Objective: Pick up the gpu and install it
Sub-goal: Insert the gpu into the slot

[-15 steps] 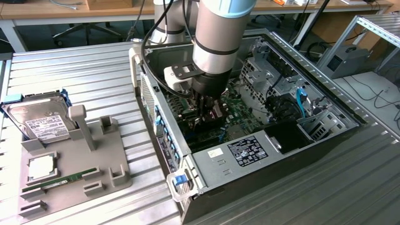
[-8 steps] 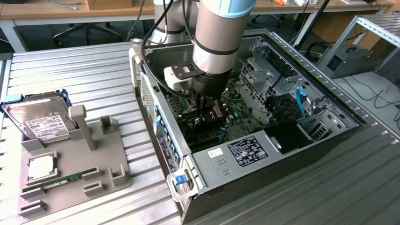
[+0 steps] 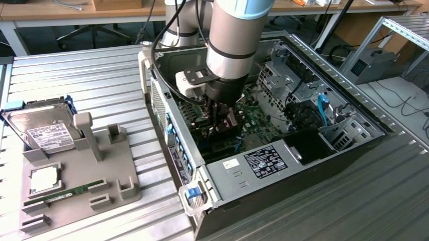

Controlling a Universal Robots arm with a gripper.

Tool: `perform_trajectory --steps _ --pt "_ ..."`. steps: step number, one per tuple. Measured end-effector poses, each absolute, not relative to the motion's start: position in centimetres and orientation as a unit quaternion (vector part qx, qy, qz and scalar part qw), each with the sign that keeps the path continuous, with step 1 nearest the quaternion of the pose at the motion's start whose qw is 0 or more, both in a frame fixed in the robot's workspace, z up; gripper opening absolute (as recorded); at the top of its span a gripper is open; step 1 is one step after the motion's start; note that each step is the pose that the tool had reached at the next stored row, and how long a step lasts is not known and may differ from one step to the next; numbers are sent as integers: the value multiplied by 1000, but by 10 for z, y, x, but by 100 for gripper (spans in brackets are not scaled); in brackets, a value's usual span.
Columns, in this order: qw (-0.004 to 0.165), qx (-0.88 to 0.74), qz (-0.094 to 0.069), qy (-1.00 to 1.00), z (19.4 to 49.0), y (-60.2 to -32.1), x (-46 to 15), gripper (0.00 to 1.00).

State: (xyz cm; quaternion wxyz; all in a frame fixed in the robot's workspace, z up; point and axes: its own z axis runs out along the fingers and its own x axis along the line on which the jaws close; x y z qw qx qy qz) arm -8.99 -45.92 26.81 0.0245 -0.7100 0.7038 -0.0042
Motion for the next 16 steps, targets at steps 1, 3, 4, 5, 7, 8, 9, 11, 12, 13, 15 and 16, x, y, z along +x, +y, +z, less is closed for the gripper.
perform_trajectory --steps 1,3,4,5,7,8,9,11,12,13,15,16 --pt "25 -710 -4 704 268 -459 -90 34" --pt "25 -710 -4 704 268 -459 -89 34" --pt "24 -710 -4 704 268 -459 -85 34" --pt "25 -710 -4 704 268 -459 -83 34" --pt "25 -710 -4 704 268 -459 -80 34" --pt "25 -710 -4 704 268 -459 -79 34" --pt "25 -710 -4 704 268 -459 -77 34" --pt "25 -710 -4 704 268 -459 -76 34" --pt "25 -710 -4 704 268 -459 -76 34" --pt "25 -710 -4 704 268 -459 -76 34" --pt "25 -710 -4 704 268 -459 -76 34" --pt "25 -710 -4 704 268 -459 -76 34"
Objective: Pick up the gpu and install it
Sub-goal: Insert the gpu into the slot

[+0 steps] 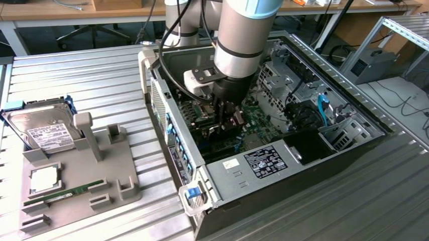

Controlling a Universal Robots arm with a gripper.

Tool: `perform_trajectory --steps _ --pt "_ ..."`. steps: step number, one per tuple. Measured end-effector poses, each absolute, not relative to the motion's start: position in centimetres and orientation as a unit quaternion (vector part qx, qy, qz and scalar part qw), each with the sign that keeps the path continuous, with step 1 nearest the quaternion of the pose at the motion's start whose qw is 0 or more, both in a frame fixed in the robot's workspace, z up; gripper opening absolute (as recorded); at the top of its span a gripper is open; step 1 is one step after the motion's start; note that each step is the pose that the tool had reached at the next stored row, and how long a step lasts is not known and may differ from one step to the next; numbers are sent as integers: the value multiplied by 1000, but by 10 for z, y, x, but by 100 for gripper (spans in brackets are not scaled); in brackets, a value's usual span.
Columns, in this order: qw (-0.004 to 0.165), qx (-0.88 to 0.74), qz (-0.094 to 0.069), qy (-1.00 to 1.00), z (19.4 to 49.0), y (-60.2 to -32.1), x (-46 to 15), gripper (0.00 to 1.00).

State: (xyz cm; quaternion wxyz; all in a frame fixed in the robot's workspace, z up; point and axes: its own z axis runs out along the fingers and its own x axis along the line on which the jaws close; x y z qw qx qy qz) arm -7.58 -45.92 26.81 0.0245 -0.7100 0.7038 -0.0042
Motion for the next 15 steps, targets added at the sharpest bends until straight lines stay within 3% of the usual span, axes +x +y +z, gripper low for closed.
perform_trajectory --steps 4,5,15 --pt "25 -710 -4 704 268 -459 -76 33" --pt "25 -710 -4 704 268 -459 -76 26" --pt "25 -710 -4 704 269 -459 -76 26"
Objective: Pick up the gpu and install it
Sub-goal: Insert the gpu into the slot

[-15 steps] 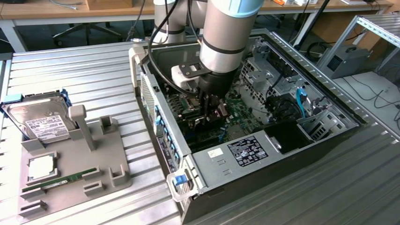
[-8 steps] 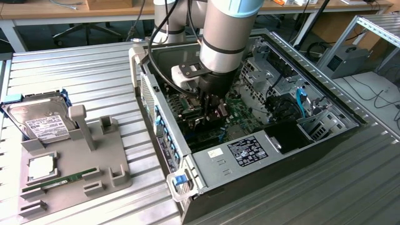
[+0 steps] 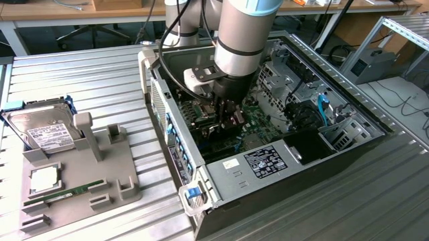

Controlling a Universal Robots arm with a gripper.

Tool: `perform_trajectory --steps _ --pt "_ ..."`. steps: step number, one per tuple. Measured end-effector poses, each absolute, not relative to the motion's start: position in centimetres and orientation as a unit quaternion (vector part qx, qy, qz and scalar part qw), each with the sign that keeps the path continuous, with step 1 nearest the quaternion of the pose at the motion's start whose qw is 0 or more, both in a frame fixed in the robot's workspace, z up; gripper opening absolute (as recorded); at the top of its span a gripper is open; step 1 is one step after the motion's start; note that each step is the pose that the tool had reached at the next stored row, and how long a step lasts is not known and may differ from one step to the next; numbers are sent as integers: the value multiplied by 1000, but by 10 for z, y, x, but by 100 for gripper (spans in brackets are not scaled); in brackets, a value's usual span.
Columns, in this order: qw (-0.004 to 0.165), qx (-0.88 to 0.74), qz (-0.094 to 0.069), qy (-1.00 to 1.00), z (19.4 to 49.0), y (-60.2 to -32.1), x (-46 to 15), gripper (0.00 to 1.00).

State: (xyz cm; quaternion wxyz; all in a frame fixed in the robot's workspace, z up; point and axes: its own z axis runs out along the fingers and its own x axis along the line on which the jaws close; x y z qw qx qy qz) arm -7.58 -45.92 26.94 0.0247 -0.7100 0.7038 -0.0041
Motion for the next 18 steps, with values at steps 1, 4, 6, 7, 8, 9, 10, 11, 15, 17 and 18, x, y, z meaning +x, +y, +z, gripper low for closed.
perform_trajectory --steps 1,4,6,7,8,9,10,11,15,17,18 --pt "25 -710 -4 704 270 -459 -76 26" --pt "25 -710 -5 704 268 -460 -77 26" --pt "25 -710 -5 704 268 -459 -79 26" --pt "25 -710 -5 704 268 -459 -79 26" --pt "25 -710 -5 704 268 -459 -80 26" --pt "25 -710 -5 704 268 -459 -79 26" --pt "25 -710 -5 704 268 -459 -80 26" --pt "25 -710 -5 704 268 -459 -80 26" --pt "25 -710 -5 704 268 -459 -80 26" --pt "25 -710 -5 704 268 -459 -80 26" --pt "25 -710 -5 704 268 -459 -80 26"
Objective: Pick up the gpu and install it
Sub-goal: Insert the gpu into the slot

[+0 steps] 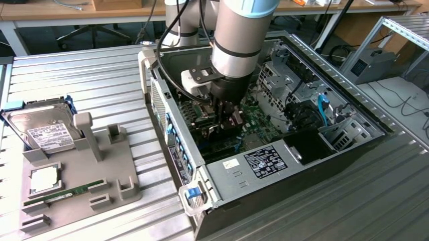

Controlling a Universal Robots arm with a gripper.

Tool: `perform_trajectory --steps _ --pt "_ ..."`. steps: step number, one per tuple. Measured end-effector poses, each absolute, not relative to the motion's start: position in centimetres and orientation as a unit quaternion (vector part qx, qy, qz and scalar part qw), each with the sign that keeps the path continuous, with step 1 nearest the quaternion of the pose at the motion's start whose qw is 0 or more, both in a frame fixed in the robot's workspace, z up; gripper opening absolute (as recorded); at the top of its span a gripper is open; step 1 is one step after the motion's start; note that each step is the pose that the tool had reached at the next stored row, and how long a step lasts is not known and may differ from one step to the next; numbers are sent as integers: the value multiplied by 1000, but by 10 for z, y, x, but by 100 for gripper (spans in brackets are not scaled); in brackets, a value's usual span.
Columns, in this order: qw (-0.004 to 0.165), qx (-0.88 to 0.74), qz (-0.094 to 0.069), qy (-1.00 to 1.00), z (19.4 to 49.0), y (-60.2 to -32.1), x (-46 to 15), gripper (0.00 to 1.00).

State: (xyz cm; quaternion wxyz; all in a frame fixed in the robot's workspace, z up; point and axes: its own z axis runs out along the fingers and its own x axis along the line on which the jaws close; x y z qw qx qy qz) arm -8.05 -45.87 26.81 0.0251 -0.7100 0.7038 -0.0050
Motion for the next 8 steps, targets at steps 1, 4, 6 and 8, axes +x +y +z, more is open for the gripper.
perform_trajectory --steps 1,4,6,8 --pt "25 -710 -5 704 268 -459 -80 26" --pt "25 -710 -5 704 268 -459 -80 26" --pt "25 -710 -5 704 267 -459 -80 26" --pt "25 -710 -5 704 267 -459 -80 26"
